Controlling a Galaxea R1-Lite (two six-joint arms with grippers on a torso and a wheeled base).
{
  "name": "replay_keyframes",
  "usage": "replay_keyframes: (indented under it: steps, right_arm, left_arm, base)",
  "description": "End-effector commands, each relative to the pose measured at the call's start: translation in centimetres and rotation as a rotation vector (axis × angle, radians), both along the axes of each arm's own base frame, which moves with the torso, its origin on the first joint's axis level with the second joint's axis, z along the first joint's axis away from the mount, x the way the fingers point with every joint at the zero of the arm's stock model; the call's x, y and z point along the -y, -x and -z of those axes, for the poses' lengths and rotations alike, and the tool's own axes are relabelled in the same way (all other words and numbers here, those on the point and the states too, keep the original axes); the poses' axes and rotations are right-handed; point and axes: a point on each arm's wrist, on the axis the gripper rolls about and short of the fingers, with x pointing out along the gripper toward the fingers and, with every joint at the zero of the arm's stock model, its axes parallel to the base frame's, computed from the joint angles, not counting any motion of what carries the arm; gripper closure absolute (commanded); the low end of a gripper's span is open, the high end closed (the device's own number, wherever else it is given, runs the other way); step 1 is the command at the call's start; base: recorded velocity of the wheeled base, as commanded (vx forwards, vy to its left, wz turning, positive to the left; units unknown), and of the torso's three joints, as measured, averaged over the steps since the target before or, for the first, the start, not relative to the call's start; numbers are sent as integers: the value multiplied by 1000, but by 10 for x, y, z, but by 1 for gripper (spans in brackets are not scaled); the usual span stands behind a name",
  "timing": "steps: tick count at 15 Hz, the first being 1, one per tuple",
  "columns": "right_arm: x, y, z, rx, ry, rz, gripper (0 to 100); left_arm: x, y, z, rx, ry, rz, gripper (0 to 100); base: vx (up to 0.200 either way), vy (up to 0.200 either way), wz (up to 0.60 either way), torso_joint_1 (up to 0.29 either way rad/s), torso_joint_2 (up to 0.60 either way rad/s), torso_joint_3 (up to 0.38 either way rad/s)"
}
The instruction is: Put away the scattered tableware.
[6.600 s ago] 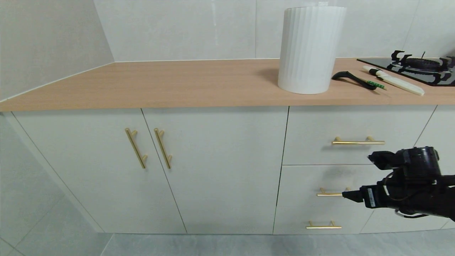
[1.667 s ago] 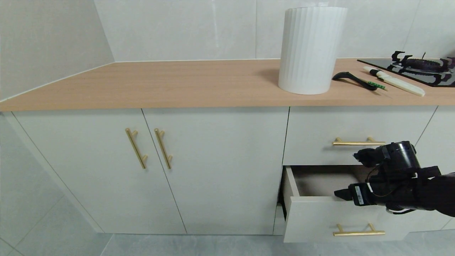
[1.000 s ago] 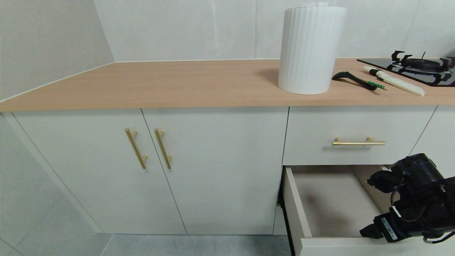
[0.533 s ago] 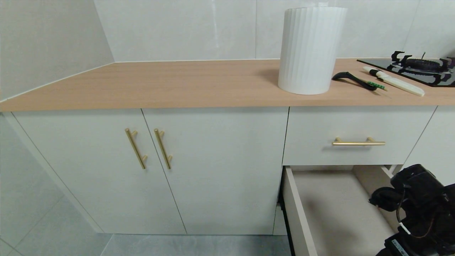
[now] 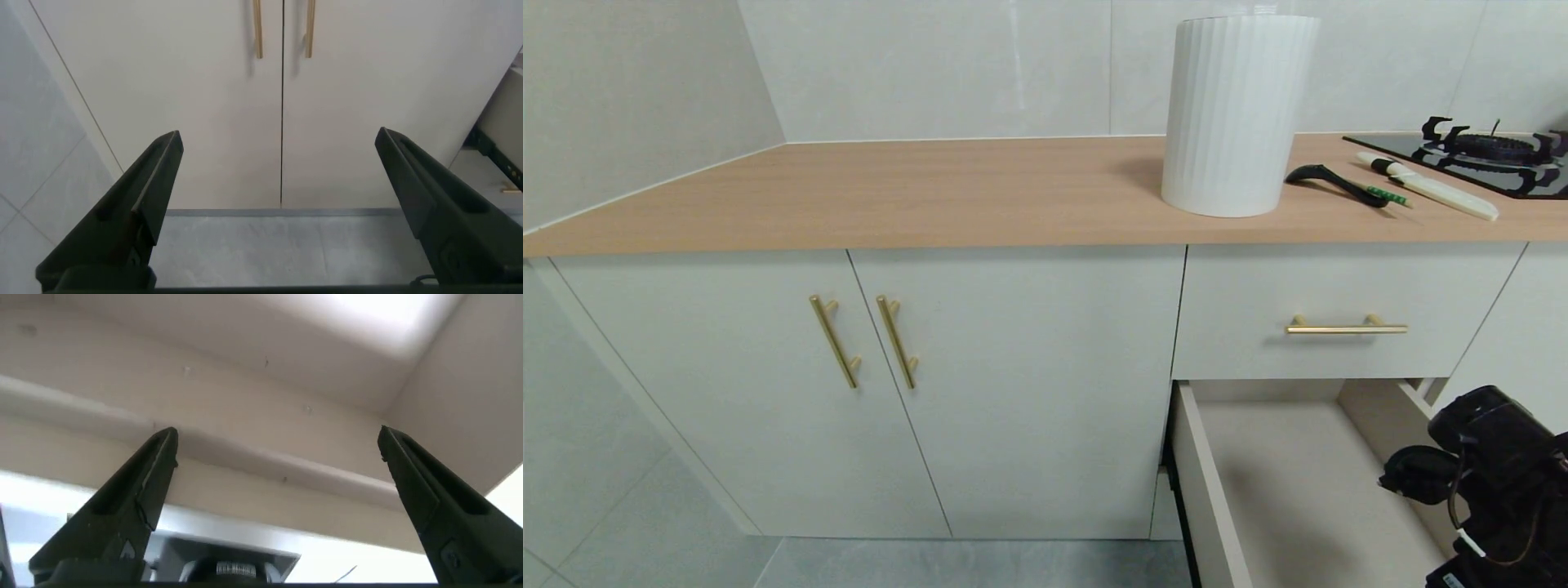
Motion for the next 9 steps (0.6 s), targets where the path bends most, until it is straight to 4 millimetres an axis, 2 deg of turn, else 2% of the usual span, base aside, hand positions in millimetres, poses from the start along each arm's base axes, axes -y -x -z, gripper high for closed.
replay_keyframes:
  steps: [1,2,3,6,9]
  right_arm:
    - [0,0,-10,39,-13,0,0]
    - [-1,-2,-17,74,-24,1,0]
    - [1,4,-38,178,-61,2,0]
    - [4,25,-93,459,-238,75,0]
    - [11,54,-127,657,-285,54,0]
  left_arm:
    - [0,0,0,-1,0,0,0]
    - [0,0,0,-1,0,0,0]
    - [0,0,0,-1,0,0,0]
    - [0,0,0,-1,0,0,0]
    - [0,0,0,-1,0,0,0]
  base:
    - [0,0,0,0,0,0]
    - [0,0,0,0,0,0]
    - [0,0,0,0,0,0]
    - [0,0,0,0,0,0]
    - [0,0,0,0,0,0]
